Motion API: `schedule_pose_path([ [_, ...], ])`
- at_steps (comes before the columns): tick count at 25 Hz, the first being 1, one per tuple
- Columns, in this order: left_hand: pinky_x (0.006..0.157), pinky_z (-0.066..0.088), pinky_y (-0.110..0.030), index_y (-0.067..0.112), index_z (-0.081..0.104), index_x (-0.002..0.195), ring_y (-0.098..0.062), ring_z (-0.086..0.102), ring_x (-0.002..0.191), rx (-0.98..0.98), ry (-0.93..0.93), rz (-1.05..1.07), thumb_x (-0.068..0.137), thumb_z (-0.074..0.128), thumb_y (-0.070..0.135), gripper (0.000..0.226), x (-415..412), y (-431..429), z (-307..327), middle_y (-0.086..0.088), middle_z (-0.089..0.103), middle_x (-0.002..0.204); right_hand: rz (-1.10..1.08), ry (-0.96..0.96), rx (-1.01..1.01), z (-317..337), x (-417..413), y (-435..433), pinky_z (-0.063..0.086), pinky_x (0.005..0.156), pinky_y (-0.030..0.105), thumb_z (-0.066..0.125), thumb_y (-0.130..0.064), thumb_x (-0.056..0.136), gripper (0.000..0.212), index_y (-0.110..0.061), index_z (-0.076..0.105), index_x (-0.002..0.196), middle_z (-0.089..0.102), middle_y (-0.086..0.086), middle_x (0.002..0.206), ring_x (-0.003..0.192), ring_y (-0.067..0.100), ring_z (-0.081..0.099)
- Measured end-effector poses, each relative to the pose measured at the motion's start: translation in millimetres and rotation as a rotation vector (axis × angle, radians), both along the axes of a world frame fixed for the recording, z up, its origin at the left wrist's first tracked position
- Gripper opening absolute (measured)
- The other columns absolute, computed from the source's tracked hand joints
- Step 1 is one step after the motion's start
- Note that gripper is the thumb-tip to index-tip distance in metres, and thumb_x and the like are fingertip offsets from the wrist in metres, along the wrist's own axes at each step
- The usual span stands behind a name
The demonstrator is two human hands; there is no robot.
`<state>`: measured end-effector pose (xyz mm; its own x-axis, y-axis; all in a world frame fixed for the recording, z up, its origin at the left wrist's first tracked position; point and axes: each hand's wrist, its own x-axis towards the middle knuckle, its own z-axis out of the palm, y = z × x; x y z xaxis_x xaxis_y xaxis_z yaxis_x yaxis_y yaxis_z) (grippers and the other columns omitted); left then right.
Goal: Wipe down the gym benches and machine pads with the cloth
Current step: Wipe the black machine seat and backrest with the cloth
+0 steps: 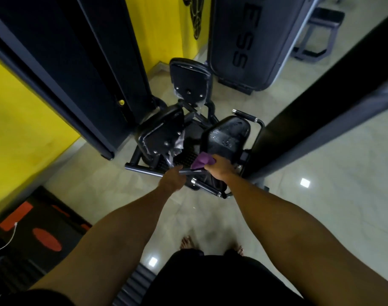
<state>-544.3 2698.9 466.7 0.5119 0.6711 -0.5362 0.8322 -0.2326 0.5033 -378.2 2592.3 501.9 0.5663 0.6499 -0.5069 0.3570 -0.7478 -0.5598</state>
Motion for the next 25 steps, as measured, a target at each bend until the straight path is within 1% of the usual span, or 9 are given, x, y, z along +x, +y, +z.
schedule_pose_path([
  [5,0.107,0.041,-0.038,0.013,0.053,0.143,-0.033,0.053,0.13,0.048,0.061,-0.183,0.099,0.055,0.025,0.045,38,-82,12,-0.015,0.055,0.144,-0.053,0.004,-0.022,-5,16,-118,0.052,0.099,0.045,0.069,-0.036,0.092,0.05,-0.023,0.058,0.139,0.066,0.012,0.13,0.12,0.036,0.061],
  [9,0.109,0.039,-0.035,0.009,0.053,0.142,-0.031,0.052,0.131,0.004,0.085,-0.314,0.101,0.053,0.023,0.043,93,-177,30,-0.014,0.055,0.144,-0.1,-0.048,-0.053,-4,48,-234,0.047,0.094,0.037,0.066,-0.034,0.093,0.049,-0.024,0.057,0.14,0.064,0.013,0.134,0.121,0.035,0.06],
  [12,0.11,0.039,-0.037,0.013,0.055,0.141,-0.032,0.052,0.132,0.065,0.059,-0.426,0.1,0.051,0.027,0.043,137,-250,38,-0.016,0.054,0.145,-0.127,-0.074,-0.14,2,78,-319,0.048,0.093,0.04,0.063,-0.042,0.09,0.051,-0.028,0.054,0.138,0.061,0.015,0.13,0.115,0.038,0.06],
  [14,0.109,0.039,-0.037,0.013,0.054,0.142,-0.032,0.051,0.133,0.077,0.055,-0.496,0.101,0.049,0.025,0.043,169,-300,37,-0.016,0.052,0.147,-0.211,-0.086,-0.132,7,98,-377,0.048,0.098,0.042,0.057,-0.05,0.09,0.052,-0.032,0.053,0.139,0.059,0.012,0.13,0.116,0.037,0.059],
  [16,0.101,0.043,-0.035,0.012,0.053,0.141,-0.032,0.055,0.128,0.074,0.066,-0.594,0.101,0.048,0.023,0.042,198,-346,42,-0.015,0.054,0.144,-0.319,-0.094,-0.103,12,114,-429,0.047,0.099,0.042,0.055,-0.05,0.091,0.052,-0.035,0.053,0.141,0.057,0.012,0.131,0.119,0.036,0.058],
  [18,0.086,0.046,-0.031,0.015,0.052,0.14,-0.031,0.061,0.113,0.06,0.081,-0.652,0.101,0.046,0.026,0.041,225,-387,47,-0.009,0.057,0.138,-0.392,-0.097,-0.103,19,130,-473,0.046,0.098,0.04,0.06,-0.042,0.091,0.052,-0.034,0.052,0.142,0.056,0.011,0.133,0.121,0.036,0.057],
  [19,0.084,0.046,-0.03,0.018,0.05,0.142,-0.03,0.062,0.11,0.061,0.097,-0.677,0.1,0.045,0.029,0.043,242,-405,49,-0.007,0.057,0.139,-0.428,-0.096,-0.11,21,142,-493,0.046,0.099,0.04,0.062,-0.038,0.091,0.053,-0.033,0.051,0.143,0.055,0.011,0.135,0.122,0.035,0.057],
  [22,0.102,0.046,-0.036,0.024,0.043,0.149,-0.031,0.054,0.129,0.067,0.12,-0.765,0.094,0.046,0.034,0.055,290,-443,46,-0.01,0.051,0.149,-0.517,-0.1,-0.103,23,174,-535,0.046,0.099,0.04,0.065,-0.036,0.09,0.055,-0.033,0.051,0.144,0.054,0.01,0.134,0.122,0.034,0.056],
  [25,0.108,0.043,-0.038,0.028,0.039,0.152,-0.03,0.049,0.134,0.084,0.14,-0.806,0.095,0.047,0.034,0.058,345,-471,45,-0.009,0.047,0.152,-0.582,-0.109,-0.111,21,214,-561,0.048,0.095,0.039,0.064,-0.034,0.088,0.055,-0.034,0.052,0.142,0.054,0.008,0.13,0.118,0.033,0.058],
])
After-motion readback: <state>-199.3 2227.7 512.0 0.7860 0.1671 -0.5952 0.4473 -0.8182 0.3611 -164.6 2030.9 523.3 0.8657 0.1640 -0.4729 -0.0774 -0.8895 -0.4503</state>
